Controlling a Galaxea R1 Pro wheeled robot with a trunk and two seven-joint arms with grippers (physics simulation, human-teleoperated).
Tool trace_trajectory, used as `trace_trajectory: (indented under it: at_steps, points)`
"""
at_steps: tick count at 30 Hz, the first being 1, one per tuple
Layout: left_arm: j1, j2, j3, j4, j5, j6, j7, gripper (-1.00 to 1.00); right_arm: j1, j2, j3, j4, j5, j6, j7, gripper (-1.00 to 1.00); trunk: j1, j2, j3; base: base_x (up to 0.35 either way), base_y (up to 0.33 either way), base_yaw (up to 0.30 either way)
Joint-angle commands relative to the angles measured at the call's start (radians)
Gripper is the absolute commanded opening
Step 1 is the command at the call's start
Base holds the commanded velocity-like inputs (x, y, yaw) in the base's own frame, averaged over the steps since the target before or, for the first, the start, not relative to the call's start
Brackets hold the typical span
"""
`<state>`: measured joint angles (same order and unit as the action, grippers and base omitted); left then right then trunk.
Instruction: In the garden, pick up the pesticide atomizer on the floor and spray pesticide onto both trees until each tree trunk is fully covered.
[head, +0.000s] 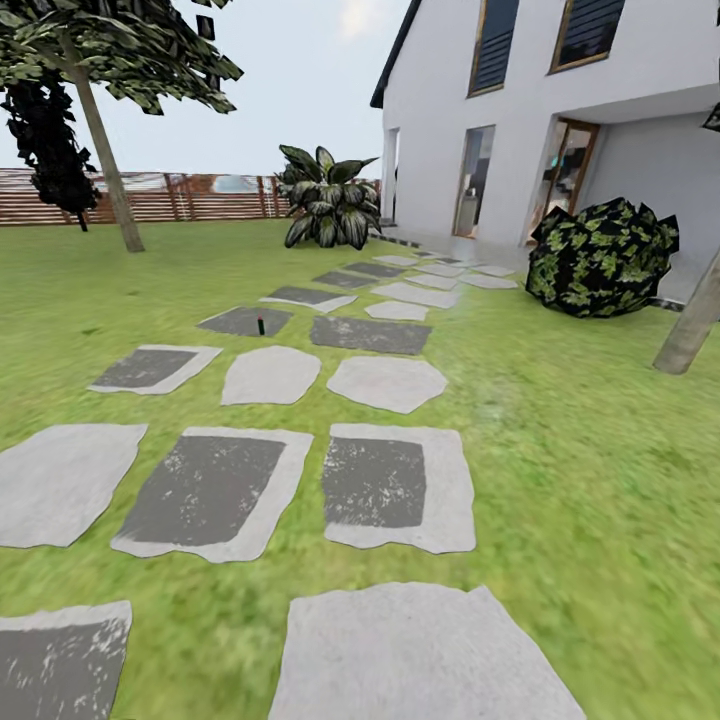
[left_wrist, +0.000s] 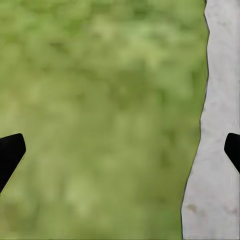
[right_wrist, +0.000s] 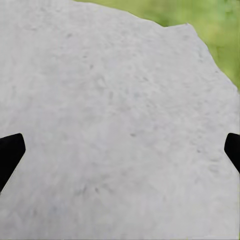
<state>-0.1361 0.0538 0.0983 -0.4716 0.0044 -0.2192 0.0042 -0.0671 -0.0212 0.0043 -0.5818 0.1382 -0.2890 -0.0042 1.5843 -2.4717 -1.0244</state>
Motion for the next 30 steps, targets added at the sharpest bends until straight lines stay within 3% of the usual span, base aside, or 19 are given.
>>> trace_trajectory:
  at_steps: [1, 30]
  points:
    - [0.0, 0.0, 0.001, 0.001, 0.0, -0.003, 0.0, 1.0, 0.0, 0.0, 0.0, 0.0, 0.006, -0.002, 0.0, 1.0, 0.0, 0.0, -0.002, 0.34, 0.0, 0.0]
    - [0.0, -0.002, 0.0, 0.001, -0.001, -0.003, 0.0, 1.0, 0.0, 0.0, 0.0, 0.002, 0.006, -0.002, 0.0, 1.0, 0.0, 0.0, -0.048, 0.34, 0.0, 0.0]
